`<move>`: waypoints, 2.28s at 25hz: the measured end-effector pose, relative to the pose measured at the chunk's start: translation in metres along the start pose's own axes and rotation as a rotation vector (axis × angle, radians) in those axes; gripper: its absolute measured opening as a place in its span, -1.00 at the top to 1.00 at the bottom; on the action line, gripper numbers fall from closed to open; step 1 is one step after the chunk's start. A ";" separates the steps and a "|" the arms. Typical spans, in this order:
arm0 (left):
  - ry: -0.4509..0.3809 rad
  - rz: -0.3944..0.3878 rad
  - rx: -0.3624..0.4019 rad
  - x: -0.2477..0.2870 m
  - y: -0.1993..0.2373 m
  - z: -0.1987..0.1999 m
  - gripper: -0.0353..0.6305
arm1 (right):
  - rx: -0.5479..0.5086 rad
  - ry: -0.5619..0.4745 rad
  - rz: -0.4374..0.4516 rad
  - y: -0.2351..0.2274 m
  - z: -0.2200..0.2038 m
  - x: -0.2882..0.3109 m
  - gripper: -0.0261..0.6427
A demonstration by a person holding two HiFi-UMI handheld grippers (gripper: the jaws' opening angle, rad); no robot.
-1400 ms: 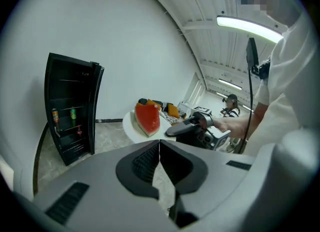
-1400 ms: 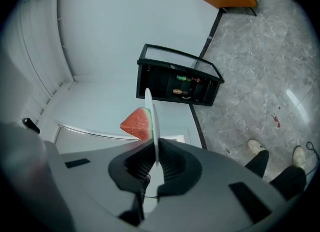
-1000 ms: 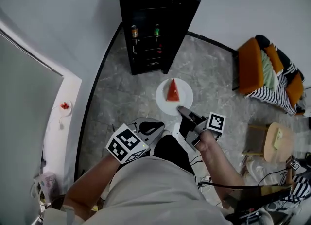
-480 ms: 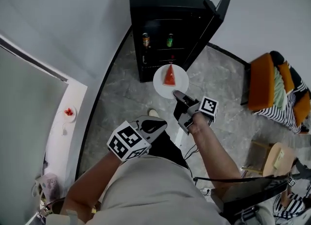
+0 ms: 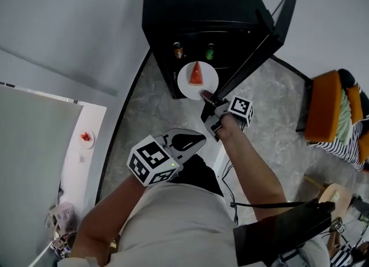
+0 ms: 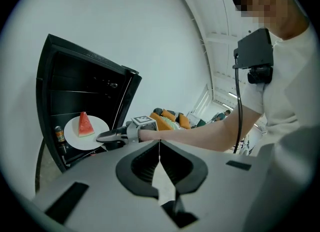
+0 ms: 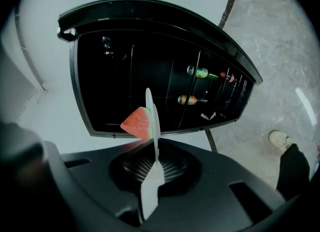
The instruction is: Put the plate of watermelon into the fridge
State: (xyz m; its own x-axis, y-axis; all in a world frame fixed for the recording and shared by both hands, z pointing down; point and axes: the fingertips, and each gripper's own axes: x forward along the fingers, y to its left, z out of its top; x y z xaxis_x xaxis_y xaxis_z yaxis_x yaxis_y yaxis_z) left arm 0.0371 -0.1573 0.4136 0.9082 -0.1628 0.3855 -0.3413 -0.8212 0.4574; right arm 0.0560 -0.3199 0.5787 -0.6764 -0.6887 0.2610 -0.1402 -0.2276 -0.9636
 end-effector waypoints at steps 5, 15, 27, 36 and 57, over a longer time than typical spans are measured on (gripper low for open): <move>-0.006 0.015 0.009 0.015 0.027 0.017 0.86 | 0.008 0.016 -0.016 -0.009 0.031 0.044 0.85; -0.003 0.032 -0.001 0.039 0.072 0.036 0.86 | 0.003 0.035 -0.050 -0.027 0.079 0.119 0.85; 0.001 0.045 -0.020 0.046 0.110 0.040 0.86 | -0.035 0.033 -0.090 -0.042 0.117 0.179 0.85; 0.006 0.046 -0.036 0.045 0.121 0.032 0.86 | -0.078 0.020 -0.133 -0.052 0.135 0.201 0.84; 0.013 0.043 -0.075 0.036 0.126 0.022 0.86 | -0.694 0.128 -0.369 -0.048 0.150 0.201 0.61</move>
State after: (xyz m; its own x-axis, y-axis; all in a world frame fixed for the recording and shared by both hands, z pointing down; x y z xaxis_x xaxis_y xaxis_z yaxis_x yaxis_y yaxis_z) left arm 0.0322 -0.2785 0.4673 0.8893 -0.1899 0.4161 -0.3977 -0.7704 0.4983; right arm 0.0356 -0.5506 0.6863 -0.5706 -0.5587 0.6019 -0.7609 0.0840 -0.6434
